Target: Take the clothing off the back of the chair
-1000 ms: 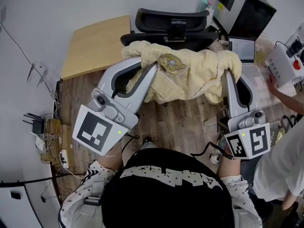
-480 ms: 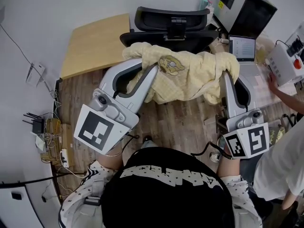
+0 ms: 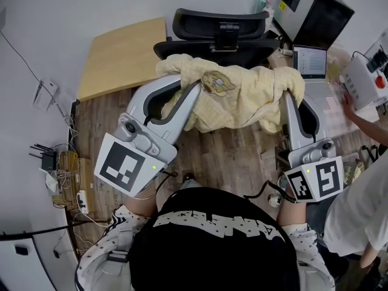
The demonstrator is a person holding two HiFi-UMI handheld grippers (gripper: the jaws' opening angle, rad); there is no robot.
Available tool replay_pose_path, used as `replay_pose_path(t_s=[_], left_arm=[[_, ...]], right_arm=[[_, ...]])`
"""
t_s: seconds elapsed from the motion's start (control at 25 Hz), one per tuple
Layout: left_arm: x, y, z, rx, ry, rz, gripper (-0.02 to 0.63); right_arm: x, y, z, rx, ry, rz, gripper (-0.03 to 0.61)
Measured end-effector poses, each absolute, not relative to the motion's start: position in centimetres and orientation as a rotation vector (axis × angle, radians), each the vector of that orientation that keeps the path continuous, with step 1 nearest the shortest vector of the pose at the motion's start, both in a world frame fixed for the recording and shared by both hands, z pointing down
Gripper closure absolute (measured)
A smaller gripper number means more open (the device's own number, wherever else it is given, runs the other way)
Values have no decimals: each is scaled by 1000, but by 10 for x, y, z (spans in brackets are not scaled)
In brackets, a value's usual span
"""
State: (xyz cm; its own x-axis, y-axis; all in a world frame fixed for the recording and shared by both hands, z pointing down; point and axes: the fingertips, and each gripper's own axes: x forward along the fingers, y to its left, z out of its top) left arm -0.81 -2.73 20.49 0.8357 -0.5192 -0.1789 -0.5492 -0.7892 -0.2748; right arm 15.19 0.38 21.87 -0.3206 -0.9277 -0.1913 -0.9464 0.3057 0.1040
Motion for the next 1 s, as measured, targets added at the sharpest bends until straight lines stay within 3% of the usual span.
replay_pose_path(t_s=[1.0], left_arm=[[-7,-31,206,-2705,800,131,584]], right_arm=[[151,1,219,-1783,2470,311,535]])
